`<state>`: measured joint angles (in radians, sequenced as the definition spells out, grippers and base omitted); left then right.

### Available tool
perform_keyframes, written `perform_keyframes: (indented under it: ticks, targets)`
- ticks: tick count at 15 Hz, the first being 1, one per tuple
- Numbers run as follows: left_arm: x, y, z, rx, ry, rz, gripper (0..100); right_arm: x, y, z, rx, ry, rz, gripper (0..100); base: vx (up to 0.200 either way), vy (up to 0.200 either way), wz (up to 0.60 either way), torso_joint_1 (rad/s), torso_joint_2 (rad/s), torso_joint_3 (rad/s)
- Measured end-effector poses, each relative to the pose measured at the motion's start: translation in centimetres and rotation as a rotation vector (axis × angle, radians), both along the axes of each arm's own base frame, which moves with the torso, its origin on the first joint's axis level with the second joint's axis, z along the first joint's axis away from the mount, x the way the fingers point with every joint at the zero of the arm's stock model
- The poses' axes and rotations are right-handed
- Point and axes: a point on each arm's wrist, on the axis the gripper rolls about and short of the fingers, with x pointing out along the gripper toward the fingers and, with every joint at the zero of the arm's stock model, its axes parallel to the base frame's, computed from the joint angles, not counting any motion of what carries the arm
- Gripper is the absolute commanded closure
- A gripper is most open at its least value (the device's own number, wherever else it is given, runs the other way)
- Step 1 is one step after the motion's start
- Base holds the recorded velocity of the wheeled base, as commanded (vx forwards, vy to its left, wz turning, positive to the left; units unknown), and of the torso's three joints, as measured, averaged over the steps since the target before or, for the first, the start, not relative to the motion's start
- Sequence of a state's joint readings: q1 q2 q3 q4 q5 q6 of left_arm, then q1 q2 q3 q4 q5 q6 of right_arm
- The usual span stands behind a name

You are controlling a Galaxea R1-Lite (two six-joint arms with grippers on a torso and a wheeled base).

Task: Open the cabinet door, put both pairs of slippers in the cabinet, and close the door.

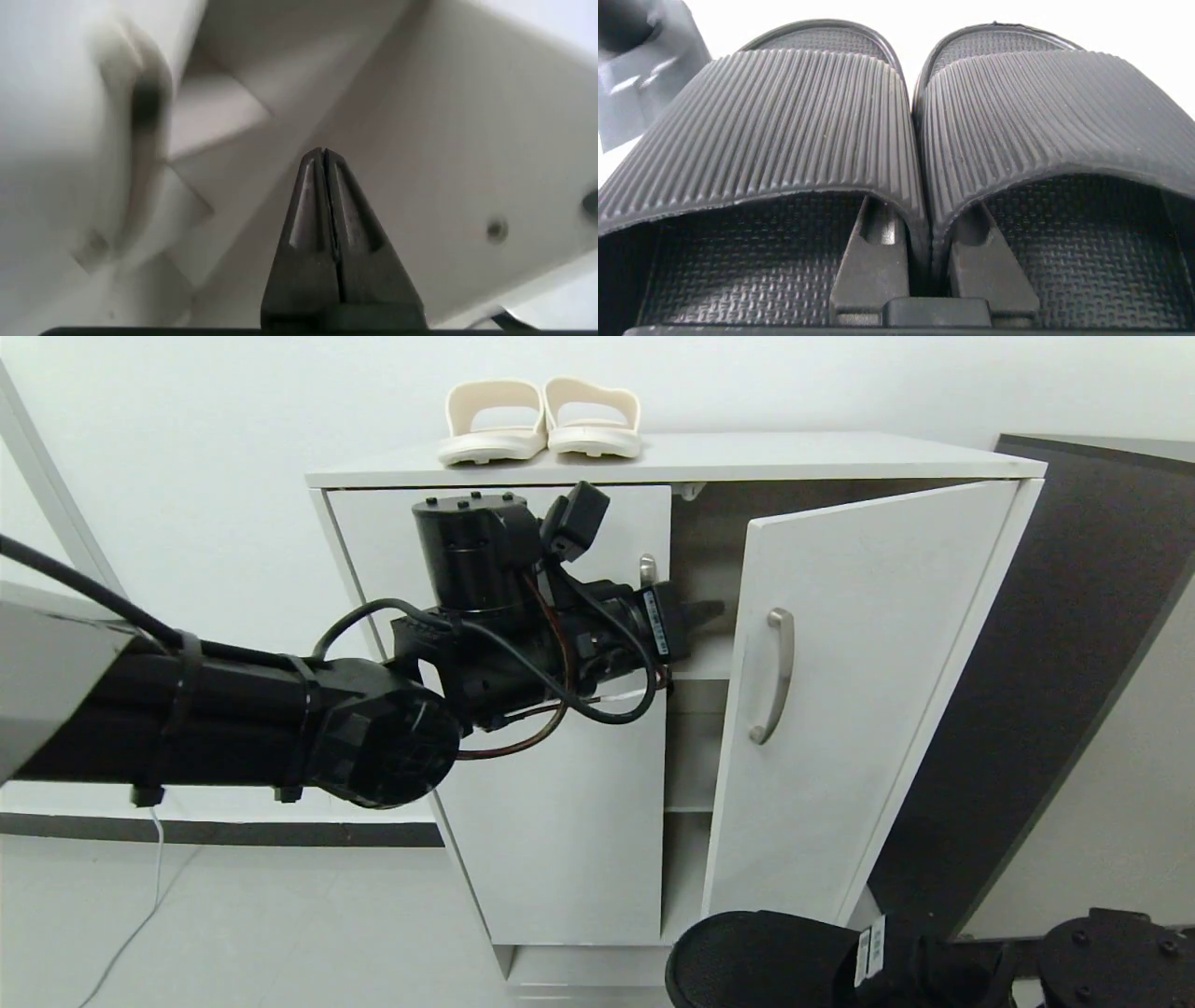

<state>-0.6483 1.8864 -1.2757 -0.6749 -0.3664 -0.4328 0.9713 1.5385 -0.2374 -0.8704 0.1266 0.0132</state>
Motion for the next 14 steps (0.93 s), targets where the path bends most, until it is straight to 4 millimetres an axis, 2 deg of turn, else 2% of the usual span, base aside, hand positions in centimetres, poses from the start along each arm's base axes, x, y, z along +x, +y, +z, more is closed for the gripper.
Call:
perform_keyframes:
  ticks: [3, 4, 7, 12, 14]
  targets:
    - [-0.1, -0.9, -0.5, 0.008, 0.005, -0.018, 100, -0.6, -0.1, -0.4, -0.015, 0.009, 0.024, 100, -0.200, 0.000, 0.00, 0.002, 0.00, 0.004]
    - [-0.9, -1.8, -0.7, 0.013, 0.003, -0.046, 100, -0.8, -0.2, -0.6, -0.023, 0.015, 0.030, 100, -0.200, 0.000, 0.00, 0.002, 0.00, 0.002]
    - [-4.0, -4.4, -1.0, 0.007, -0.042, -0.098, 100, -1.0, -0.2, -0.8, -0.029, 0.018, 0.039, 100, 0.000, 0.000, 0.00, 0.000, 0.00, 0.000]
    - [-4.4, -4.0, -0.9, 0.001, -0.047, -0.055, 100, -0.9, -0.2, -0.7, -0.029, 0.013, 0.036, 100, 0.000, 0.000, 0.00, 0.000, 0.00, 0.000]
    - [-5.0, -3.2, -0.5, 0.000, -0.052, -0.039, 100, 0.0, 0.1, -0.5, -0.020, 0.004, -0.009, 100, 0.000, 0.000, 0.00, 0.000, 0.00, 0.000]
